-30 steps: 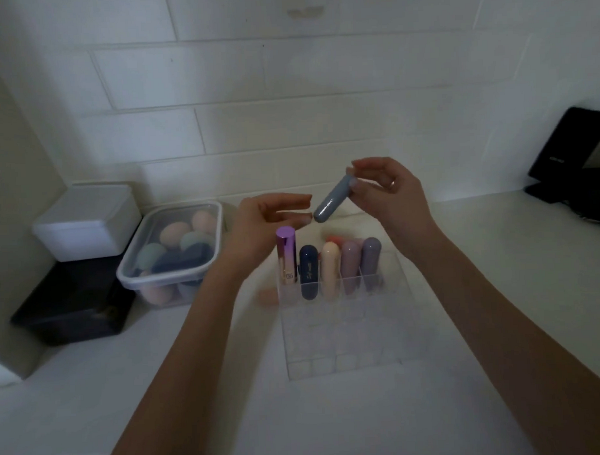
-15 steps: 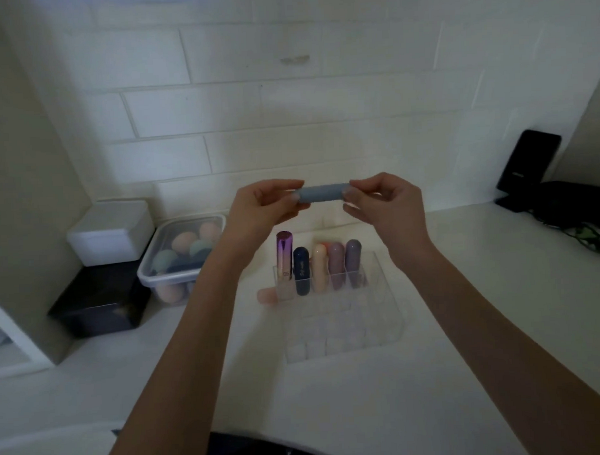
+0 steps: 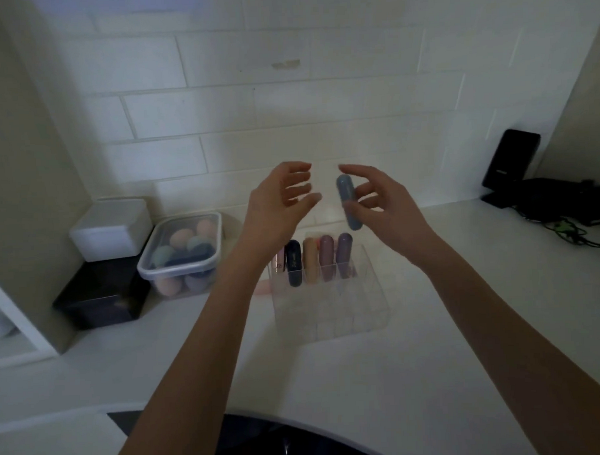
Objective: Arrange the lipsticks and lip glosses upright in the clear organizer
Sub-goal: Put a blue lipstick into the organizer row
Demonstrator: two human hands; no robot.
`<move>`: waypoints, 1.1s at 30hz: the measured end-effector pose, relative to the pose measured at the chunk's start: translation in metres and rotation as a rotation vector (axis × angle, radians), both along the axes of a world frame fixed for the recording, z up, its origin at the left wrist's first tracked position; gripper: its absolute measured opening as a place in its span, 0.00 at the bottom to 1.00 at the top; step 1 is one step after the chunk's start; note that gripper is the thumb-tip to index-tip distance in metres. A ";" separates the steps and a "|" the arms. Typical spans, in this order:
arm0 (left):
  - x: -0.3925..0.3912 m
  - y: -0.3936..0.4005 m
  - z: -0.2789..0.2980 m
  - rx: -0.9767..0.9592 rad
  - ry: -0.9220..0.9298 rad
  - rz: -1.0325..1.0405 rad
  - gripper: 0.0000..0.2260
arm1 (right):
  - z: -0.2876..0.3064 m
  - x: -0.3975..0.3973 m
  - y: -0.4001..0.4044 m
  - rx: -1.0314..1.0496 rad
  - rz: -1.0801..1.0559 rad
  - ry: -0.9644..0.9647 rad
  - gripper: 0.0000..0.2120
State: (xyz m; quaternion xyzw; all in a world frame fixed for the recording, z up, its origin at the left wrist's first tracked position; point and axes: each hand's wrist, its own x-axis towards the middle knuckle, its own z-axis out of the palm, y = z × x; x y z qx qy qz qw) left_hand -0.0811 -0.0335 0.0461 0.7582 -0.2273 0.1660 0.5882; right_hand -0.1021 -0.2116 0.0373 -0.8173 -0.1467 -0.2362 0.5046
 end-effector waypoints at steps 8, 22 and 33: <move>-0.007 0.041 -0.042 -0.372 0.160 0.063 0.08 | -0.033 -0.006 -0.019 0.090 -0.049 0.116 0.16; 0.007 0.052 -0.069 -0.181 0.216 0.046 0.10 | -0.044 0.012 -0.026 0.179 0.023 0.227 0.15; 0.001 0.084 -0.099 0.299 0.389 -0.187 0.16 | -0.075 0.056 -0.032 -0.220 0.003 0.280 0.22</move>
